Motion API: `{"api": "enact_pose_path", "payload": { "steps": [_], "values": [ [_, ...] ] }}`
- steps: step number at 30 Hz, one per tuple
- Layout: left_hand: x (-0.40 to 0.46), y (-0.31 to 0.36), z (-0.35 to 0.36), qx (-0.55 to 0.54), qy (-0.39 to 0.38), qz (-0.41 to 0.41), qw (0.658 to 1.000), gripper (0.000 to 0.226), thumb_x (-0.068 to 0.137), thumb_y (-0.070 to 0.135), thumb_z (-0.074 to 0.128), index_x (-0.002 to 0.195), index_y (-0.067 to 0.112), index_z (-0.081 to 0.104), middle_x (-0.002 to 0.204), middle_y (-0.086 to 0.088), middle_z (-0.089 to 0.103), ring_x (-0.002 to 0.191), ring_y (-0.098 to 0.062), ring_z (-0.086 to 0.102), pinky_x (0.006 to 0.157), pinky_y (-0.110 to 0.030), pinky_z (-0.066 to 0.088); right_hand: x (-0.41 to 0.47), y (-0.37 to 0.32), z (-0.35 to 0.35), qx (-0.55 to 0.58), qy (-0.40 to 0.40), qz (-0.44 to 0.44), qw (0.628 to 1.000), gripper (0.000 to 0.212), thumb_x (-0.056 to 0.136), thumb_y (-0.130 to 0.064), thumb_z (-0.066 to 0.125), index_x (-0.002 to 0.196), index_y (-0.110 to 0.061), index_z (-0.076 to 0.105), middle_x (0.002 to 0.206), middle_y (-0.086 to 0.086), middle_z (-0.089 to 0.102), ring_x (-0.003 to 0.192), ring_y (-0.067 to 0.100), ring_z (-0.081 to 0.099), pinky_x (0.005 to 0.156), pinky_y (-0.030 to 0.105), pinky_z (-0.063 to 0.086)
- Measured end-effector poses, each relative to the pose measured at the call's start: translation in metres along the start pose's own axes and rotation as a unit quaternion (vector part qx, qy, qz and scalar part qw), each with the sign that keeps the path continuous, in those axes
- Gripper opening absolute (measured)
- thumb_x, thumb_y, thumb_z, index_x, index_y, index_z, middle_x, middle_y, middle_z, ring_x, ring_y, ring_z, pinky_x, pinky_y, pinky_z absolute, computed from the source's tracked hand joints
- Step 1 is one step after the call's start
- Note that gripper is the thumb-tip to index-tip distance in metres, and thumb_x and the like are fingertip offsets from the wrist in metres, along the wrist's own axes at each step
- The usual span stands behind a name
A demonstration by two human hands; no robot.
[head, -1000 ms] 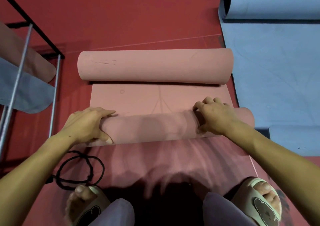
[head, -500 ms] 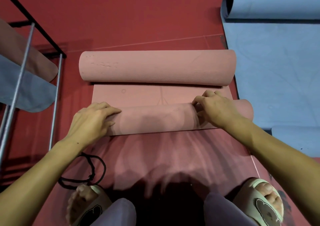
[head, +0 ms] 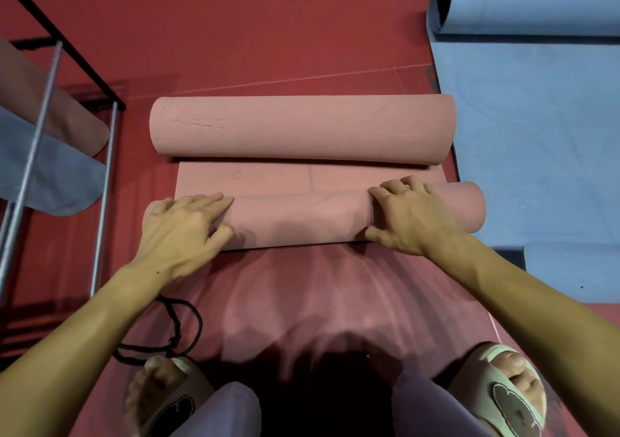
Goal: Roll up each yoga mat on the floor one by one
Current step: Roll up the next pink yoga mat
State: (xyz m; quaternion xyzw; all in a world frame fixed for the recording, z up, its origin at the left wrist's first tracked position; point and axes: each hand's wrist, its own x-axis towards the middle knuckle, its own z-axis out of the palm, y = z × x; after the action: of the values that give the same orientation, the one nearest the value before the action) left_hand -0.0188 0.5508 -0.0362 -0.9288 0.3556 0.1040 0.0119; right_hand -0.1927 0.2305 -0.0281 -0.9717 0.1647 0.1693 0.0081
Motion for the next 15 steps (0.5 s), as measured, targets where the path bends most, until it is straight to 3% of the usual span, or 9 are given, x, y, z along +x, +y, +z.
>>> {"api": "enact_pose_path", "payload": {
  "steps": [3, 6, 11, 15],
  "values": [
    [-0.001, 0.006, 0.006, 0.034, -0.001, 0.007, 0.999, 0.087, 0.082, 0.072, 0.034, 0.156, 0.028, 0.045, 0.161, 0.004, 0.046, 0.145, -0.024, 0.045, 0.118, -0.060, 0.030, 0.002, -0.002, 0.006, -0.038, 0.013, 0.002, 0.999, 0.106, 0.061, -0.088, 0.039, 0.140, -0.019, 0.053, 0.136, 0.014, 0.050, 0.117, 0.036, 0.047, 0.098, 0.048, 0.047],
    [0.000, 0.006, 0.015, 0.071, 0.003, 0.020, 0.997, 0.104, 0.073, 0.084, 0.046, 0.156, 0.022, 0.043, 0.157, -0.006, 0.049, 0.139, -0.033, 0.046, 0.110, -0.058, 0.035, 0.006, 0.001, 0.011, -0.056, 0.052, -0.016, 0.997, 0.099, 0.065, -0.086, 0.058, 0.137, -0.019, 0.052, 0.126, 0.011, 0.050, 0.111, 0.032, 0.047, 0.090, 0.047, 0.051],
    [0.005, -0.002, 0.021, 0.078, 0.050, 0.019, 0.995, 0.100, 0.070, 0.074, 0.077, 0.152, 0.024, 0.049, 0.130, -0.017, 0.051, 0.116, -0.040, 0.049, 0.093, -0.059, 0.046, 0.010, 0.001, 0.017, -0.073, 0.102, -0.029, 0.992, 0.089, 0.064, -0.068, 0.083, 0.124, -0.011, 0.051, 0.116, 0.010, 0.055, 0.104, 0.031, 0.053, 0.083, 0.046, 0.053],
    [0.010, -0.003, 0.018, 0.076, 0.058, 0.020, 0.995, 0.097, 0.074, 0.074, 0.074, 0.151, 0.021, 0.048, 0.131, -0.012, 0.059, 0.119, -0.037, 0.055, 0.093, -0.057, 0.049, 0.013, -0.001, 0.022, -0.077, 0.106, -0.029, 0.991, 0.086, 0.061, -0.065, 0.082, 0.119, -0.010, 0.052, 0.115, 0.011, 0.056, 0.103, 0.032, 0.053, 0.088, 0.046, 0.049]
  ]
}}
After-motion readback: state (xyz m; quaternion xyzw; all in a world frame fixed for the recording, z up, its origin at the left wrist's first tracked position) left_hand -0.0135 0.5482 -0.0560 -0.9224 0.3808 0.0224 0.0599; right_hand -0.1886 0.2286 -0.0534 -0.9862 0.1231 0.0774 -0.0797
